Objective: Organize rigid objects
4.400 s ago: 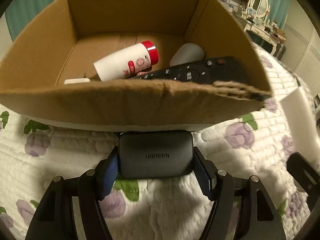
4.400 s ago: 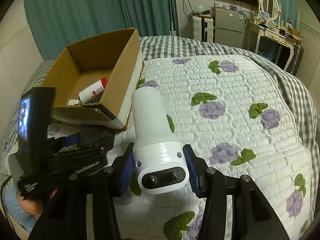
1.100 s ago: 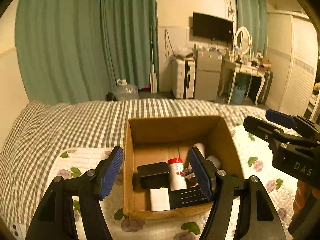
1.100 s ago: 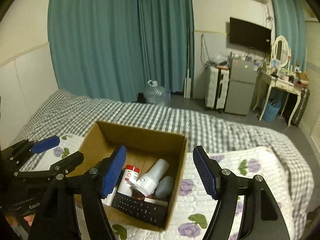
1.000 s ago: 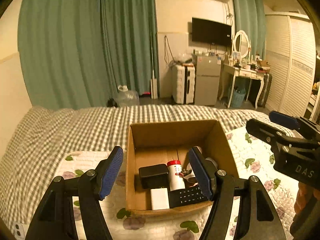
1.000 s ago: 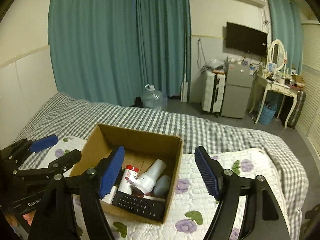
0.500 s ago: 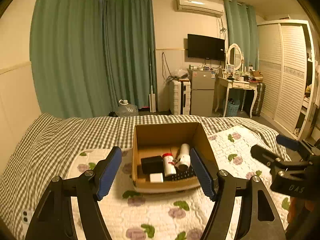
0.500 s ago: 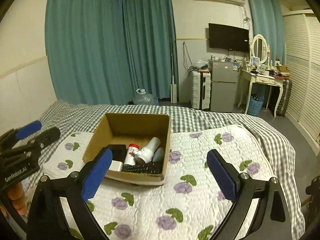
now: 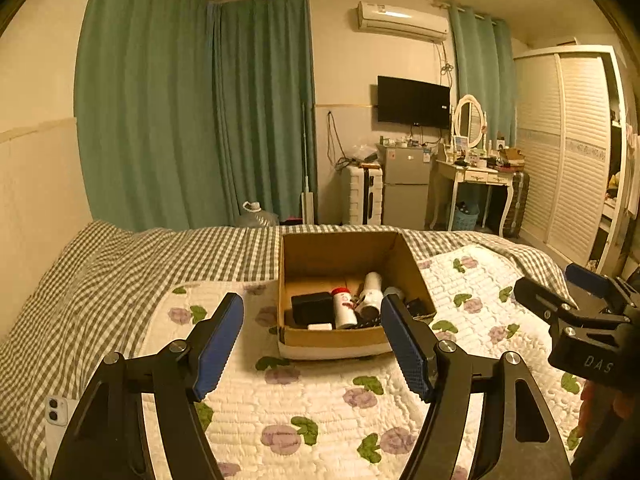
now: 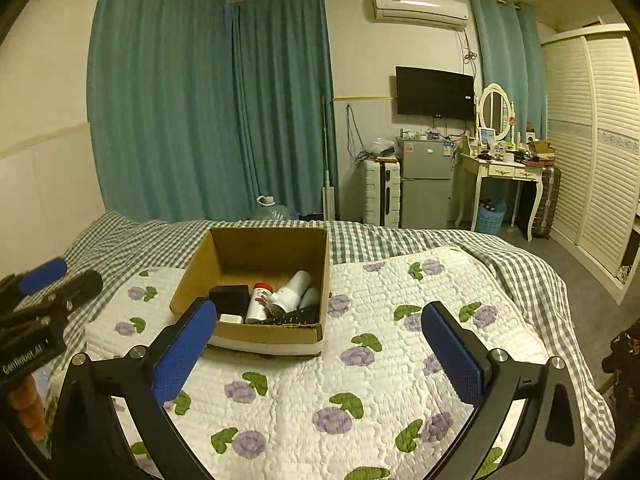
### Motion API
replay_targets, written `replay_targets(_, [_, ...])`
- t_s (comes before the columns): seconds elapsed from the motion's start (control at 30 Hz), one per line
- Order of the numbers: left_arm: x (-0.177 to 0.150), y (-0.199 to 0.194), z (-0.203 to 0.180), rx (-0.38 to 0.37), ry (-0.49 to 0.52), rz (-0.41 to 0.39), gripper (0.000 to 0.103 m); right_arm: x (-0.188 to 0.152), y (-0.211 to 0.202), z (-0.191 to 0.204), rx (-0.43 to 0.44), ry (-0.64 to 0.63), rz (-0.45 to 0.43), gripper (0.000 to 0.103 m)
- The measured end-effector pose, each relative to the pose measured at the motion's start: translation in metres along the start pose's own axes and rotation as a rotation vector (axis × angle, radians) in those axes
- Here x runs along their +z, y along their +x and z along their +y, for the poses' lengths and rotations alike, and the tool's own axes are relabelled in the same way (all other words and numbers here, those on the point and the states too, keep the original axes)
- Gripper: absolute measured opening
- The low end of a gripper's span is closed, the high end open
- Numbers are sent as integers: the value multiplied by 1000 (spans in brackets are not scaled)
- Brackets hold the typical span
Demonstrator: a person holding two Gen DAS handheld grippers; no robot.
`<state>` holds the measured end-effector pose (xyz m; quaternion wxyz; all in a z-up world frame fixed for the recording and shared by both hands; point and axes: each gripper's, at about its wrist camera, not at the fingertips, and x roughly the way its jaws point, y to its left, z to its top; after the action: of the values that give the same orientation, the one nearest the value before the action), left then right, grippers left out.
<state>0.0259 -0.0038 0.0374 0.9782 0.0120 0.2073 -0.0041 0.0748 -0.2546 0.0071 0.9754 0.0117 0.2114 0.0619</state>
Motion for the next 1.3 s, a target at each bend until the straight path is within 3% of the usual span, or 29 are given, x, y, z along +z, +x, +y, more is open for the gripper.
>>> replay_targets(0.5, [-20,15,15,-6,-27,51,74,-7,26,27,-3,-56,43,103])
replay_targets(1.3, [-21,13,16,-26,-25,60,74,-14,28,37,-15,-65,67,103])
